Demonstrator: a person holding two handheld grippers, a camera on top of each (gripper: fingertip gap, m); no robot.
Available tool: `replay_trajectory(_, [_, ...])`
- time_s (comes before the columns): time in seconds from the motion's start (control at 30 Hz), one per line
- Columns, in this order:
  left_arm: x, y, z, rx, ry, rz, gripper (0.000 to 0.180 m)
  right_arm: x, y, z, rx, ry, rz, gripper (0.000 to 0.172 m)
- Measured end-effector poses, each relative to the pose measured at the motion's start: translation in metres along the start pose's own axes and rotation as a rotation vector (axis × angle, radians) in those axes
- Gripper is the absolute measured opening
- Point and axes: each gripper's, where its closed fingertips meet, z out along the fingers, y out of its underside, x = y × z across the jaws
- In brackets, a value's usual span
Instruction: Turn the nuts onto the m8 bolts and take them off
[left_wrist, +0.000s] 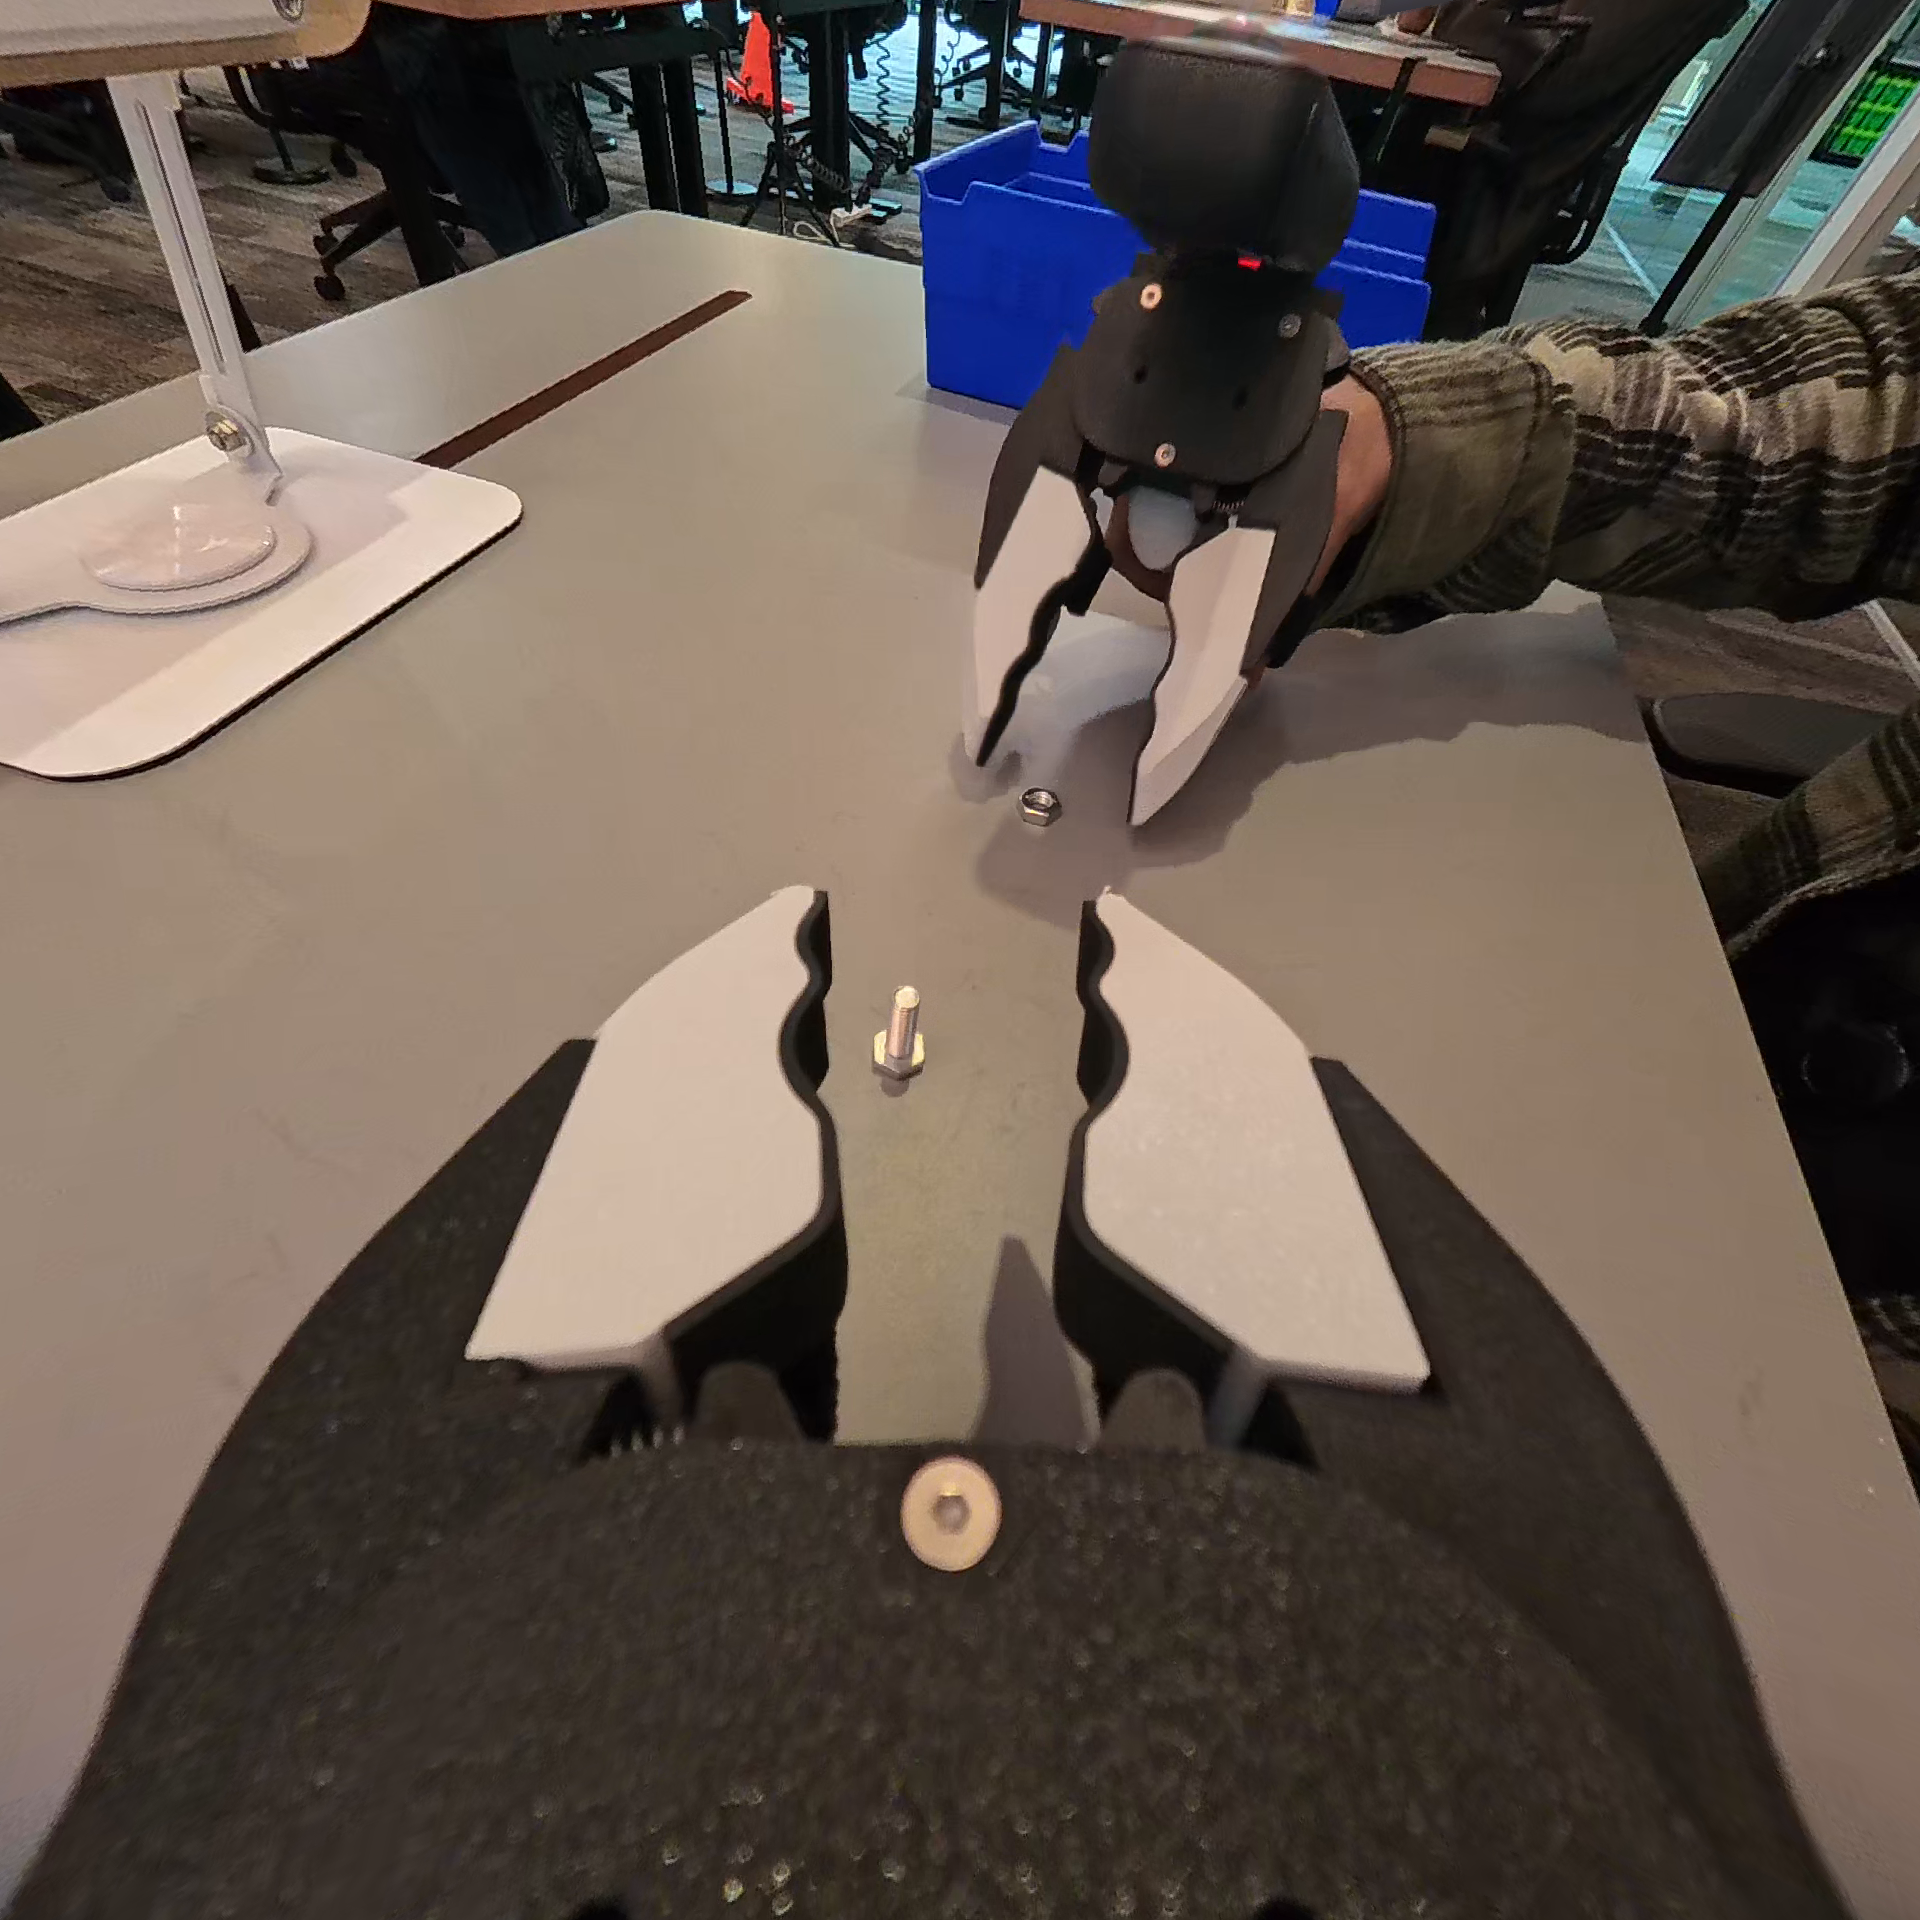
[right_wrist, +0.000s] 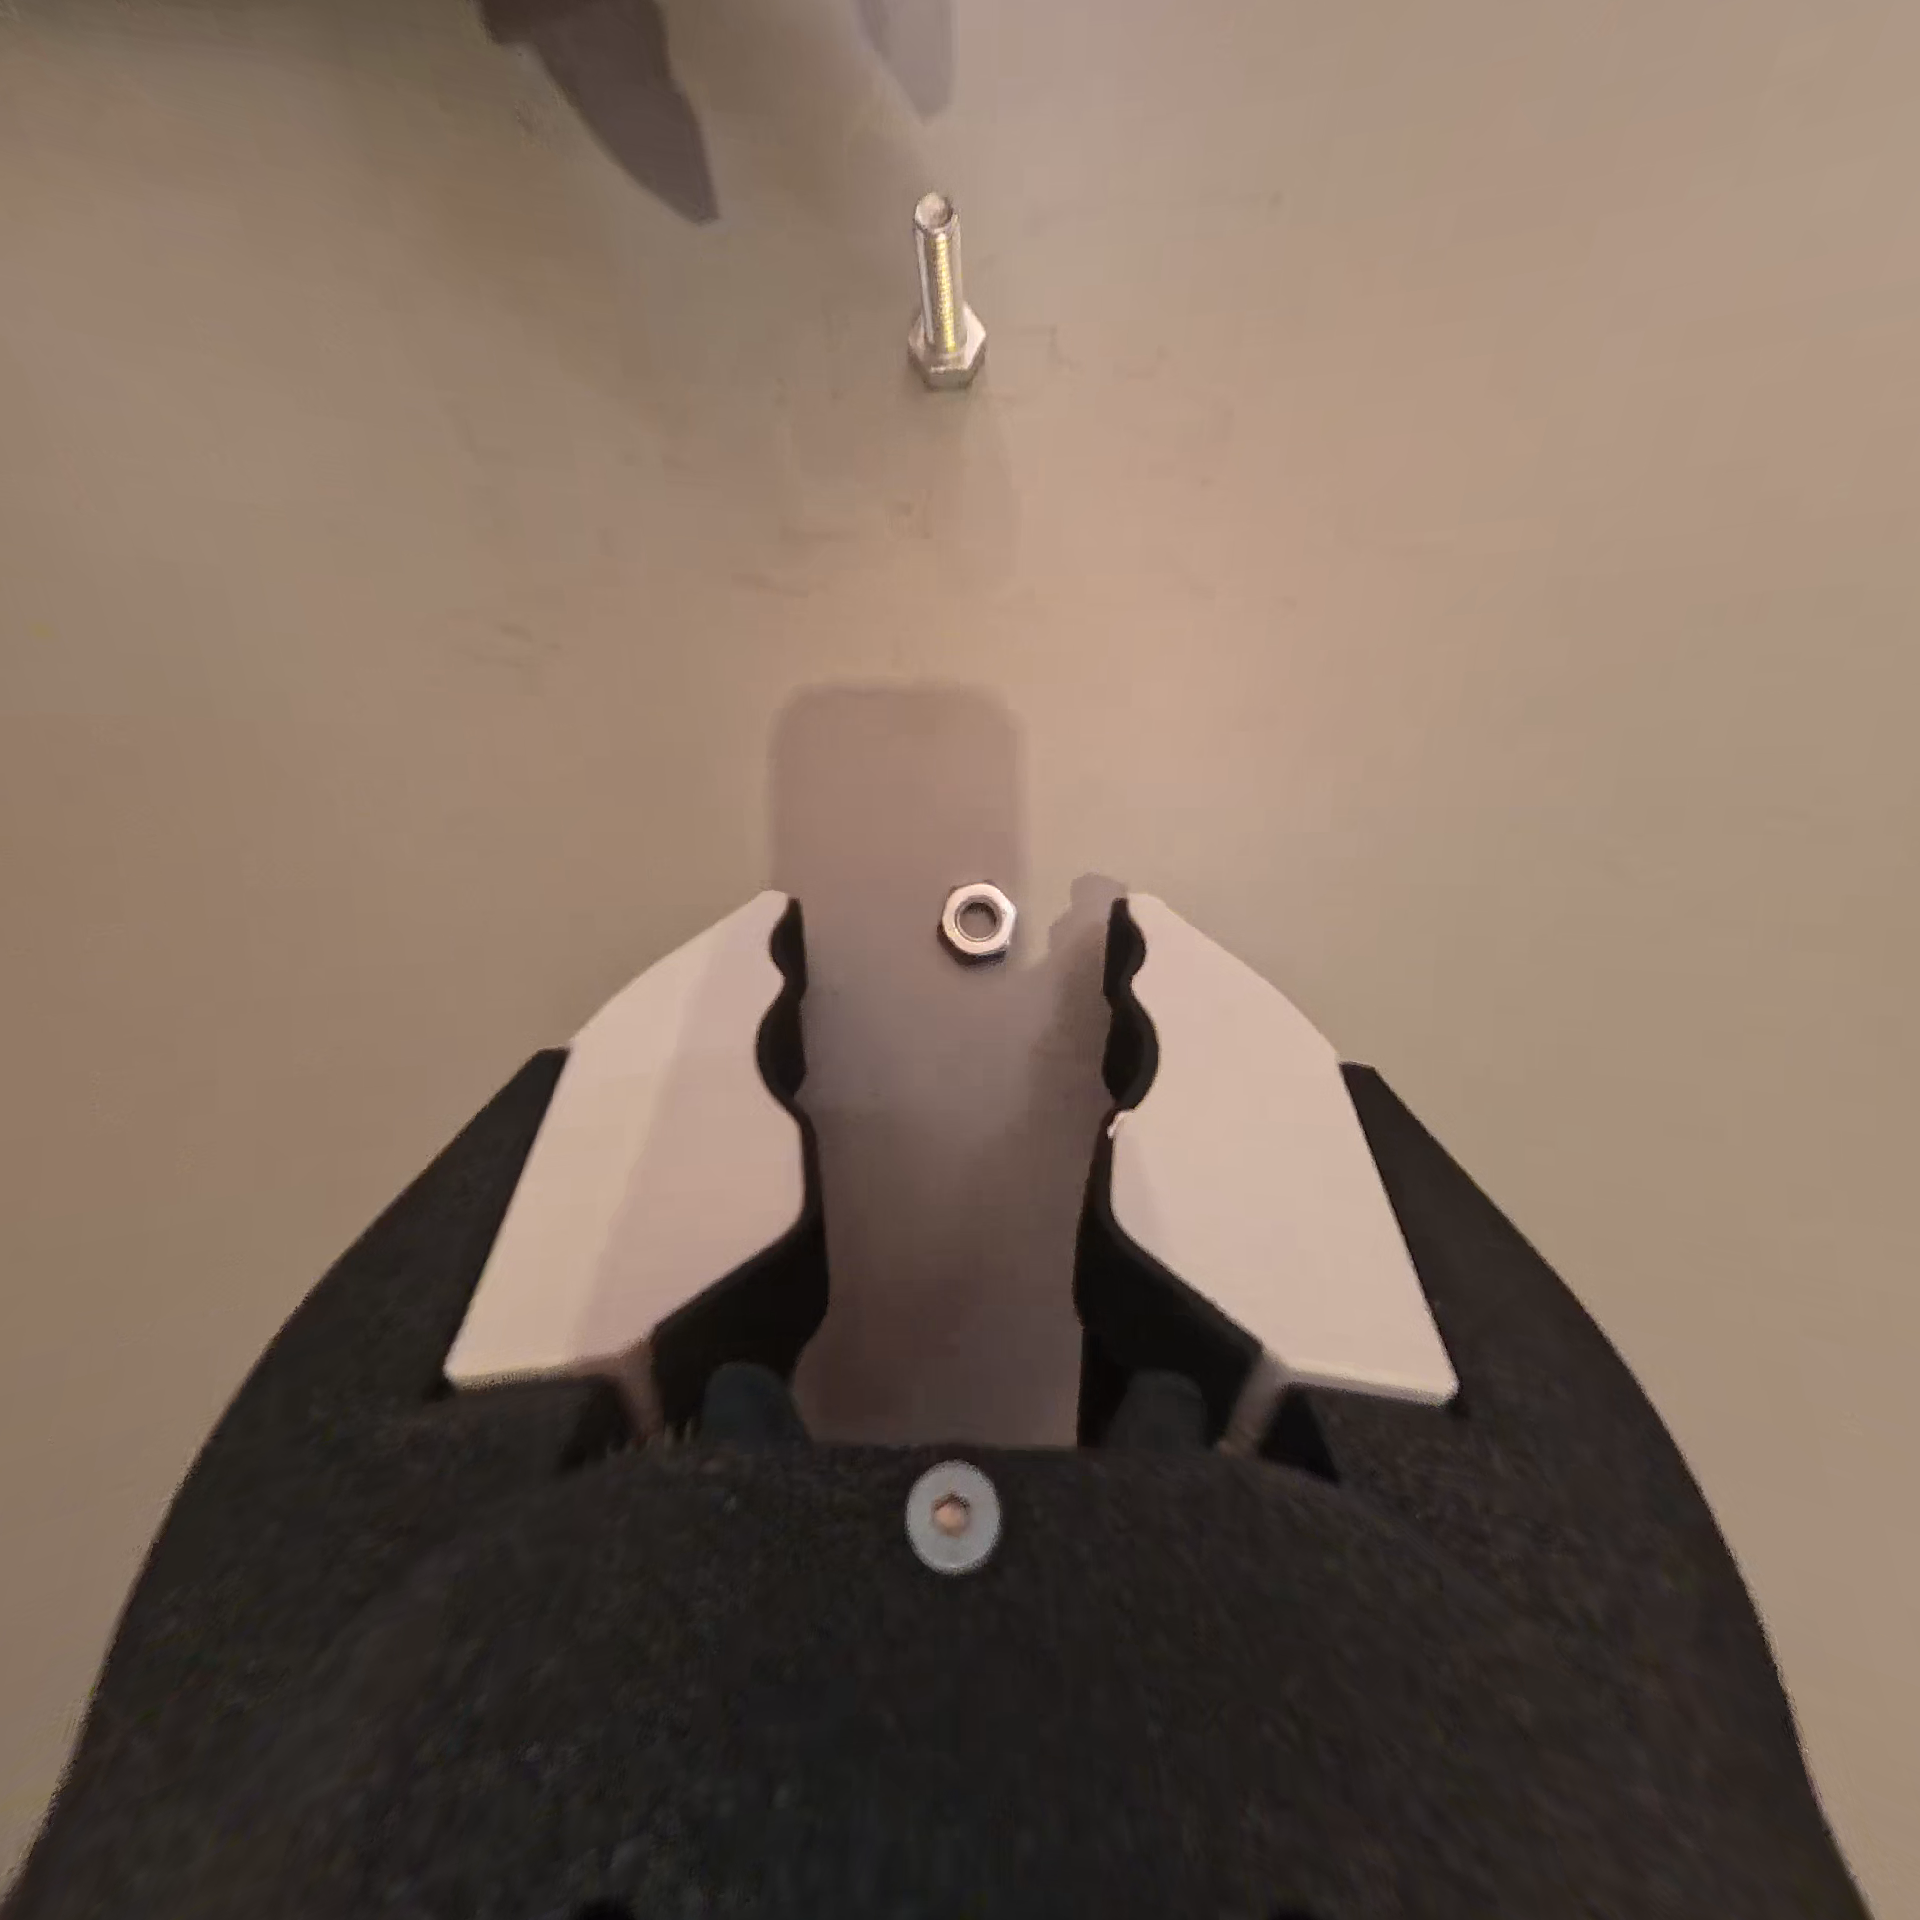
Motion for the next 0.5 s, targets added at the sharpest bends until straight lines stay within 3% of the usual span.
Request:
replay_trajectory(0.27, [-0.002,0.012,0.004,-0.051,0.006,-0.006,0.042,0.002,0.002,0.006,-0.006,-0.021,0.009,0.048])
replay_trajectory(0.5, [-0.006,0.042,0.017,-0.216,-0.004,0.001,0.041,0.000,0.003,0.007,-0.021,-0.037,0.006,0.045])
